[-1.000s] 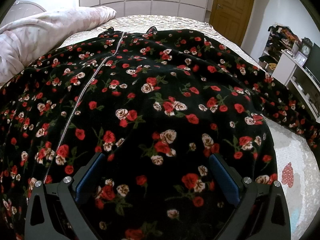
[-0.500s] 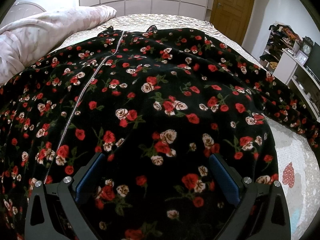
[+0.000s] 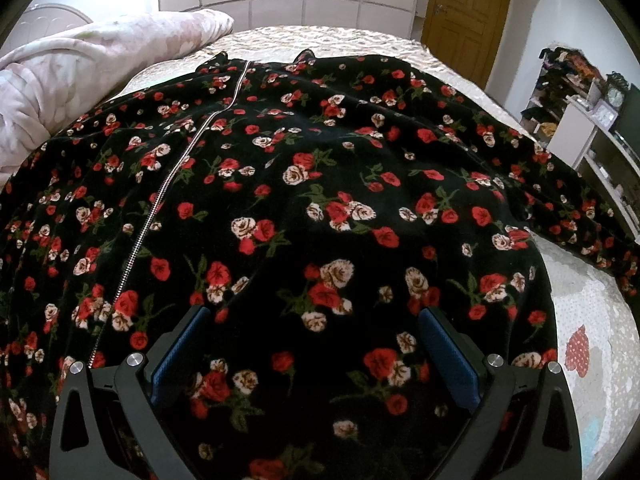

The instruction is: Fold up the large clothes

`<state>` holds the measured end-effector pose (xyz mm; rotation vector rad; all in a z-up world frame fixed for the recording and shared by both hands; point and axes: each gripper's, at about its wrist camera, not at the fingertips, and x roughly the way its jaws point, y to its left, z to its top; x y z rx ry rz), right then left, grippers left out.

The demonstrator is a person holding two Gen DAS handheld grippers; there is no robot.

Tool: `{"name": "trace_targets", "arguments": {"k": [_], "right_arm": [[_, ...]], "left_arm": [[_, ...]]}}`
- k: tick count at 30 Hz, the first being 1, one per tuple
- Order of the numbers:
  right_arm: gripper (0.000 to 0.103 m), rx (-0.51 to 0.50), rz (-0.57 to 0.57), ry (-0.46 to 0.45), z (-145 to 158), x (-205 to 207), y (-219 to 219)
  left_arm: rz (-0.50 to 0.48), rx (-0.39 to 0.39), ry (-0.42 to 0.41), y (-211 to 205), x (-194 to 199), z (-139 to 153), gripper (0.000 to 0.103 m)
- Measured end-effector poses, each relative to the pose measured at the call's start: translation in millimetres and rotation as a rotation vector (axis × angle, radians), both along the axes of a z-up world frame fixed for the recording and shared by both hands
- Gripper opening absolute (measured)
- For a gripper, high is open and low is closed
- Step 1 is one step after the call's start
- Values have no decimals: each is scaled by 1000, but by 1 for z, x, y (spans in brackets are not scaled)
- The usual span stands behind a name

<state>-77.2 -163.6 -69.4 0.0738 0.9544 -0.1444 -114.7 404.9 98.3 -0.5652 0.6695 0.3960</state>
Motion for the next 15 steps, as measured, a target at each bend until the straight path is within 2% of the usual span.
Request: {"name": "trace_targets", "arguments": {"k": [1, 3, 4, 6, 10, 15], "right_arm": [[102, 41, 14, 10, 5, -1, -5], [88, 169, 14, -26, 18, -17, -22], [87, 261, 15, -45, 25, -28, -35], [87, 369, -2, -79, 36, -54, -58], [87, 408, -59, -95, 42, -106, -99], [84, 407, -80, 4, 21, -140, -112]], "left_arm": [[-38, 9, -1, -11, 0, 1, 73], [-156, 26, 4, -42, 2, -1, 74], [-201, 30, 8, -54, 4, -2, 74], [-311, 30, 25, -84, 10, -10, 74], [-497, -4, 76, -140, 22, -40, 74], [-658, -33, 163, -191, 29, -72, 74]]}}
